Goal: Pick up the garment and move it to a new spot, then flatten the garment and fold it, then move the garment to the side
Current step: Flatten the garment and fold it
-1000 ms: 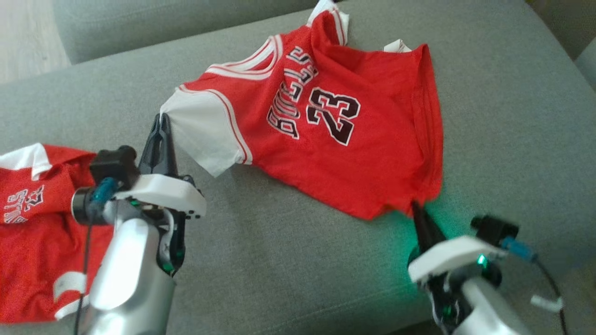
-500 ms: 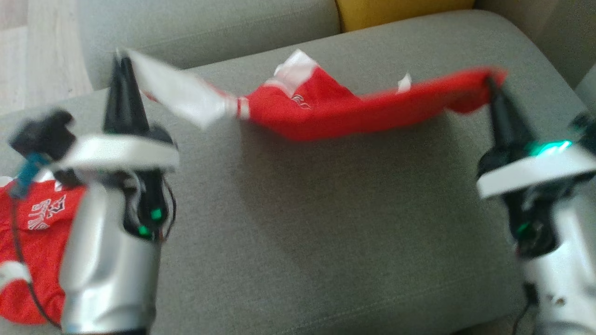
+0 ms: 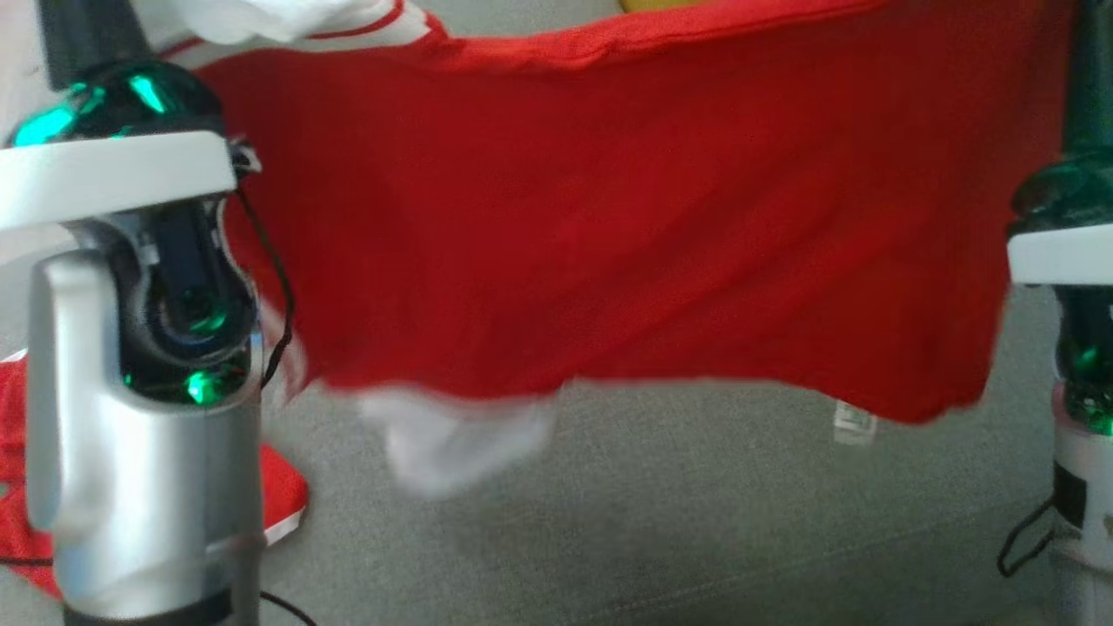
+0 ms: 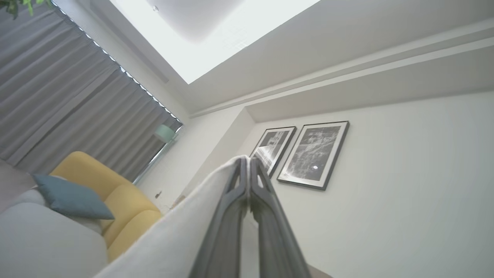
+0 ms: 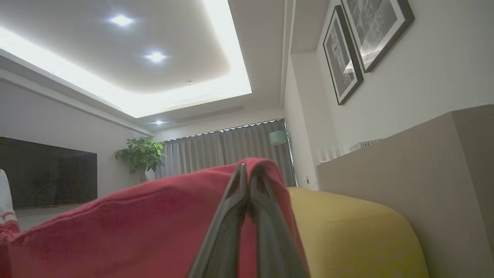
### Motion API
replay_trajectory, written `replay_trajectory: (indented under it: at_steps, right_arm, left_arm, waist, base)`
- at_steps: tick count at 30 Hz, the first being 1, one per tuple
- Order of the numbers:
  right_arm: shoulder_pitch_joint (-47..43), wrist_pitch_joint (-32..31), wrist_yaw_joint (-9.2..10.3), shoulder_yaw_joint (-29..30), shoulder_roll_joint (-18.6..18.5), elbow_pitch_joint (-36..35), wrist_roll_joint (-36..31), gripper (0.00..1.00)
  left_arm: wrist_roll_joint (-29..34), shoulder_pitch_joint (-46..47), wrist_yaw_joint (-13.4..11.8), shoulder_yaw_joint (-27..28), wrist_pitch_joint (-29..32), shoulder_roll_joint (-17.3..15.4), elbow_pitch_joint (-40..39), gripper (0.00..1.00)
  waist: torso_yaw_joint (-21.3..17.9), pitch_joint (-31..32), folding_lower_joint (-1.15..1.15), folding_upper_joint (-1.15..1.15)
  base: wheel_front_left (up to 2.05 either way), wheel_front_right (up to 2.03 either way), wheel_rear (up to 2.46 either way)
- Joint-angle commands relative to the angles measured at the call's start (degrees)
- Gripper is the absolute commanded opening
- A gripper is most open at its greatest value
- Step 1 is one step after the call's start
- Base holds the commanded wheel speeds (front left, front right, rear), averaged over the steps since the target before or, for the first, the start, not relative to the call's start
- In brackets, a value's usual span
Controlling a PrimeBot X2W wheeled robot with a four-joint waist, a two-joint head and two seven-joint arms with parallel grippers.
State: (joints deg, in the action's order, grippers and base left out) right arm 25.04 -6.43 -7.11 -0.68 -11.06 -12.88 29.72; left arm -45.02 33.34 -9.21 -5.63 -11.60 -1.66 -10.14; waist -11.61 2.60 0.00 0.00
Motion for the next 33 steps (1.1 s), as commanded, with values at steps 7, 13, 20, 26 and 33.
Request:
replay_trajectory:
  at_steps: [7,13,20,26,33]
  right_arm:
    - [-0.8,-5.9,-0.37,1.9,3.9,-6.1,-2.1,0.0]
    - [6.7,-9.2,-0.37,4.1,4.8,1.3,-1.2,0.0]
    - [29.9,-4.2,-0.37,1.7,-0.2,22.1,-3.9,0.0]
    - [47.2,7.0,-0.37,1.1,-3.1,37.3,-7.6,0.0]
    - [55.0,18.7,-0.37,-1.1,-2.5,53.1,-9.8,0.0]
  left_arm:
    - [-1.7,3.2,-4.3,-0.4,4.6,-2.1,-6.1,0.0]
    - [-0.4,12.6,-4.4,-1.6,9.0,-5.1,4.9,0.0]
    - [2.4,33.3,-1.8,-0.5,7.0,-8.5,24.8,0.0]
    - [2.8,45.6,1.2,0.4,2.0,-8.4,35.4,0.0]
    - [3.8,49.1,6.1,-0.8,-1.7,-7.7,44.6,0.0]
  waist:
    - [1.2,-1.5,0.0,0.0]
    - [2.0,-8.4,0.0,0.0]
    - [3.6,-19.1,0.0,0.0]
    - [5.7,-23.3,0.0,0.0]
    - [7.3,-25.9,0.0,0.0]
  base:
    - [0.0,0.0,0.0]
    - [0.0,0.0,0.0]
    - [0.0,0.0,0.0]
    - [0.0,0.0,0.0]
    - [0.0,0.0,0.0]
